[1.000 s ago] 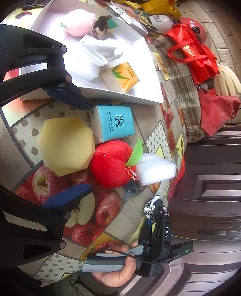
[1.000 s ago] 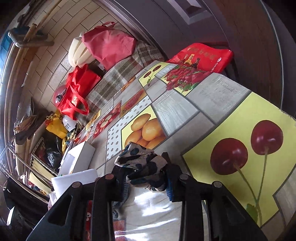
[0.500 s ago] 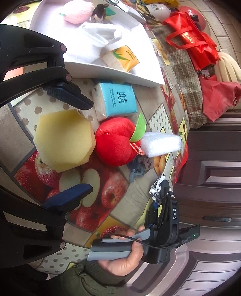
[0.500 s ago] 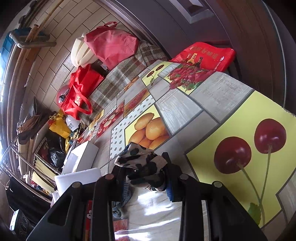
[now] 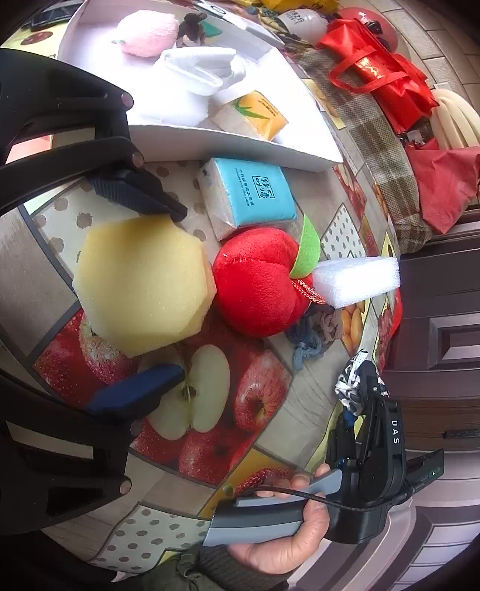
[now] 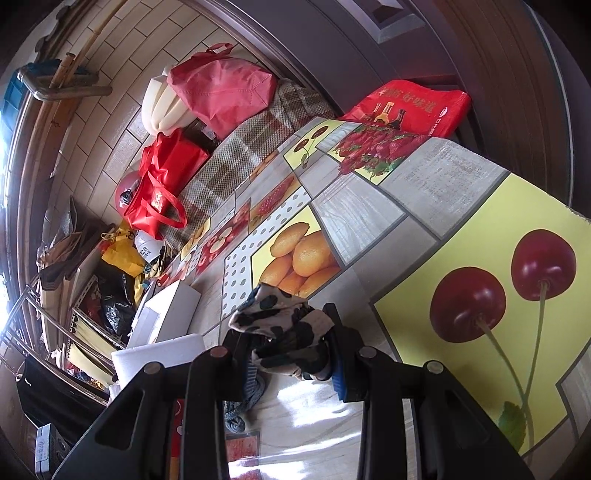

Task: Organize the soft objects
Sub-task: 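Grasp the yellow hexagonal sponge with the left tool while the right tool grasps the black-white patterned cloth, then drop the yellow sponge into the box with the left tool while the right tool drops the patterned cloth in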

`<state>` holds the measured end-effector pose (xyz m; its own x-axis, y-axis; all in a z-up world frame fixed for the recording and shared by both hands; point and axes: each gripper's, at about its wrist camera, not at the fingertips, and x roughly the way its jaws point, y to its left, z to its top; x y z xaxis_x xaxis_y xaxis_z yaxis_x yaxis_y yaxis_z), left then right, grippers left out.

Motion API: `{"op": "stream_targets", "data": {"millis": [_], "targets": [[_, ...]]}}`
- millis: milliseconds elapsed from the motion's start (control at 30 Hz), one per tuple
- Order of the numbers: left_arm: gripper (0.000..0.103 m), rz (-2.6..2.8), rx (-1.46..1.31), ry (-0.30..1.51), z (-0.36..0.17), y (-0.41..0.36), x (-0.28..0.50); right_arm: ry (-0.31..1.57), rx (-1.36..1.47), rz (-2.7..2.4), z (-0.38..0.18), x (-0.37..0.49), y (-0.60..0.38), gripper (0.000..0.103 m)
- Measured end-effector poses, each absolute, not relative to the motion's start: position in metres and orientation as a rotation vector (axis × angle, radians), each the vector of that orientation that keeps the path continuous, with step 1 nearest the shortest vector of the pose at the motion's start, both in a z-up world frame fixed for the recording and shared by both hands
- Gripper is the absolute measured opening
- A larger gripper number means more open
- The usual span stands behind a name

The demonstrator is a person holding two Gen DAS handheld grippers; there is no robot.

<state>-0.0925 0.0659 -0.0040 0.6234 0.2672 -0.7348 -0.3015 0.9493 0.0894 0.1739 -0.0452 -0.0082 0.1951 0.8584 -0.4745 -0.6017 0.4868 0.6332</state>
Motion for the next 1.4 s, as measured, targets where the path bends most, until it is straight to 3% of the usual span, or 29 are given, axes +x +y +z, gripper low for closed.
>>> {"op": "stream_targets", "data": {"millis": [200,600,1400], "targets": [[0.053,0.289,-0.012,0.731,0.009,0.057,-0.105,0.848,0.341,1.061,-0.001,0.169,-0.049,0.032],[0.054,0.477,-0.035,0.413,0.042,0.086,-0.157,0.493,0.304,1.079,0.041,0.097,-0.077,0.032],[0.054,0.803,-0.232,0.356,0.036,0.229,-0.222,0.375,-0.164,1.388,0.037,-0.046,0.032,0.032]]}}
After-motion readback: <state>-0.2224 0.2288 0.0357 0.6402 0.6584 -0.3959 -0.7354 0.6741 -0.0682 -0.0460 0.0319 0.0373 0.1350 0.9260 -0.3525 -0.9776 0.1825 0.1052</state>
